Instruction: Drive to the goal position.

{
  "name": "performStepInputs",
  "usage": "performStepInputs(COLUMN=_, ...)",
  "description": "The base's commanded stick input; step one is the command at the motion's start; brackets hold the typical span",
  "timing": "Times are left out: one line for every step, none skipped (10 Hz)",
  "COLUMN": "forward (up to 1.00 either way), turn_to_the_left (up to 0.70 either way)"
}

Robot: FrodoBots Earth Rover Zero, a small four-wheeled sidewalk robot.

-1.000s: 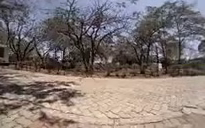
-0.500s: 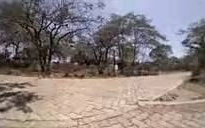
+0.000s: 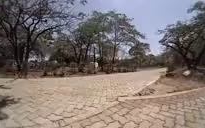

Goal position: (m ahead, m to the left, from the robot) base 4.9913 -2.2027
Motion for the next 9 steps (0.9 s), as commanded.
performStepInputs(forward=1.00, turn_to_the_left=0.00)
performStepInputs(forward=1.00, turn_to_the_left=0.00)
performStepInputs(forward=1.00, turn_to_the_left=0.00)
performStepInputs(forward=1.00, turn_to_the_left=0.00)
performStepInputs(forward=1.00, turn_to_the_left=0.00)
performStepInputs(forward=1.00, turn_to_the_left=0.00)
performStepInputs(forward=1.00, turn_to_the_left=0.00)
performStepInputs(forward=0.85, turn_to_the_left=0.00)
performStepInputs(forward=0.85, turn_to_the_left=0.00)
